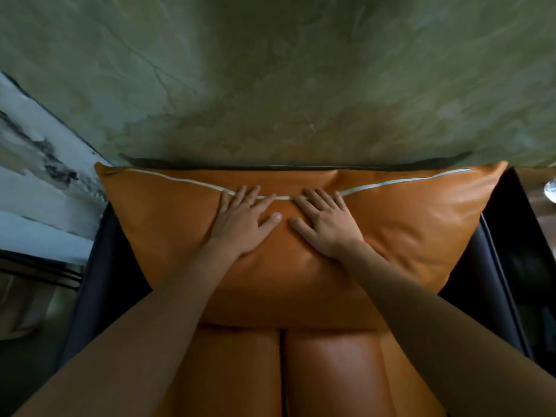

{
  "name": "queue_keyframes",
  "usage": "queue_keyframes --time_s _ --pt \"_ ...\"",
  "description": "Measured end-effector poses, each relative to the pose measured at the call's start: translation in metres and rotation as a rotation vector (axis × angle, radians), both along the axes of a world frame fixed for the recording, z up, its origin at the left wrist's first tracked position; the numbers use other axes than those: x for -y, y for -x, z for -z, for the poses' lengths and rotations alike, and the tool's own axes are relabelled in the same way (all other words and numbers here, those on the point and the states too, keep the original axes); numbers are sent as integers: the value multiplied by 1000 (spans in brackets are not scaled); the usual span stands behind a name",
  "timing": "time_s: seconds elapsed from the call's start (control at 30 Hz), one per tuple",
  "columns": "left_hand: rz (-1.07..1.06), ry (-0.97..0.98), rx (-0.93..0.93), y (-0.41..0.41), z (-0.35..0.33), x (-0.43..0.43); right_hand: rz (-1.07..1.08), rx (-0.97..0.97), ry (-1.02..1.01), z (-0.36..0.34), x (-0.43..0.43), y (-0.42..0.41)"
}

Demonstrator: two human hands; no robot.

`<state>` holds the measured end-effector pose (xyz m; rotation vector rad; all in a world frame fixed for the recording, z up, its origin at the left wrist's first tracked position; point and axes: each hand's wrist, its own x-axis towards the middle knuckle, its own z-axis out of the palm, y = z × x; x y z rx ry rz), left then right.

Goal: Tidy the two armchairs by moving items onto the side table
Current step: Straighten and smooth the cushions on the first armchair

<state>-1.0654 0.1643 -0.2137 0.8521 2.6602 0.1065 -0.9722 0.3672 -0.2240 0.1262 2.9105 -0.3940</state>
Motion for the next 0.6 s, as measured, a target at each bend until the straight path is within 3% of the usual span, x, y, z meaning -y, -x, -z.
queue_keyframes --time_s 0.13,0.27,0.47,0.6 --pt "-36 24 -68 11 9 10 -16 -11 -123 9 -30 -3" --pt "-184 78 -135 46 -1 77 58 -51 -248 -7 -84 -25" --pt "-228 214 -82 78 -24 158 281 9 -349 -39 -140 -68" --pt "-301 147 -119 78 -27 161 486 -15 -354 -48 -150 -68"
